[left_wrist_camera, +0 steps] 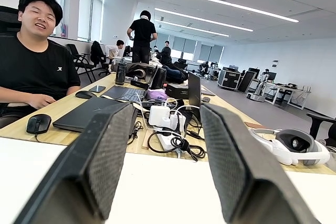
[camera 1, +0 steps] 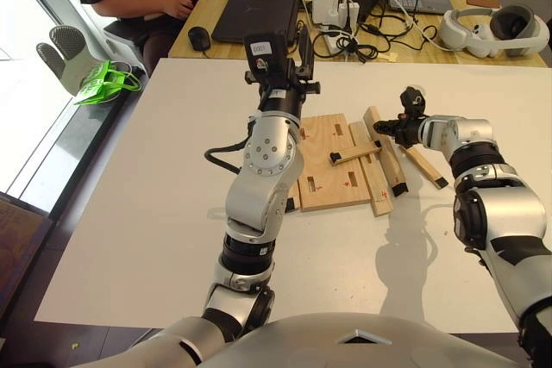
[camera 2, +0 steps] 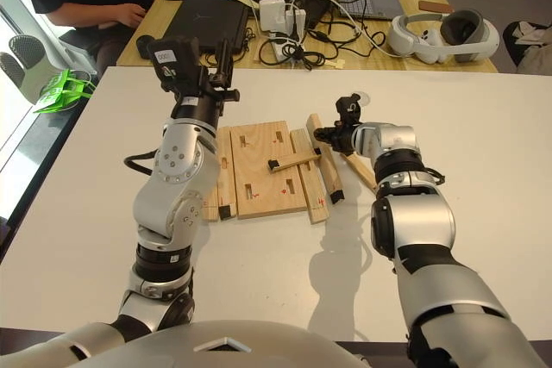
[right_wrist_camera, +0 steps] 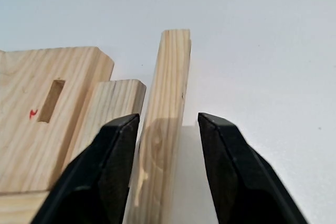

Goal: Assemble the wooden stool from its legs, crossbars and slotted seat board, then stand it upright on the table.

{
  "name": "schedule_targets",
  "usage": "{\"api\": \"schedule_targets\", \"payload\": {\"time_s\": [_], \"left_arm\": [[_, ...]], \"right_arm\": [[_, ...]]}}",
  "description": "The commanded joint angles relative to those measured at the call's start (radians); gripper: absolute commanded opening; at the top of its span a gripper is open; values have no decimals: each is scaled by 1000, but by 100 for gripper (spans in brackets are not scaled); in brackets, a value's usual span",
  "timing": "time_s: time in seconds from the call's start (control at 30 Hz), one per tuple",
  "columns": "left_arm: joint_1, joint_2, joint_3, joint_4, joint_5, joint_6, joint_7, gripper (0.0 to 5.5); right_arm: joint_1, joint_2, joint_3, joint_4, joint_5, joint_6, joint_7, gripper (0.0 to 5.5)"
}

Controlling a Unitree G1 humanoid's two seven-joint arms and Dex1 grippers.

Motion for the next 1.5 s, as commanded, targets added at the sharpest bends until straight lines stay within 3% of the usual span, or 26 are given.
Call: {"api": "schedule_targets", "payload": {"time_s": [0.03,0.27,0.47,0.7,0.87,1.0,1.2,1.37,1.5], "left_arm": [[52,-79,-4,14,-5,-4,8,235],[53,-77,-11,18,-10,-9,7,235],[57,-74,-8,14,-12,-8,8,235],[10,-30,61,23,-71,23,-58,235],[-142,52,294,104,-412,225,-282,235],[-286,188,434,242,-702,447,-502,235],[-382,282,464,352,-880,602,-675,235],[-410,275,472,356,-1007,685,-694,323],[-438,278,478,389,-1030,699,-672,326]], "right_arm": [[10,19,19,23,-31,-18,9,209],[13,22,3,49,-40,-48,2,102],[4,3,-37,51,-21,-68,-5,101],[-11,-85,-183,-16,103,-95,103,101],[65,-112,-273,-256,287,14,352,101],[217,-59,-318,-629,524,276,423,101],[323,36,-389,-968,811,497,314,101],[342,74,-396,-1071,947,555,234,101],[356,97,-365,-1108,1010,581,202,101]]}}
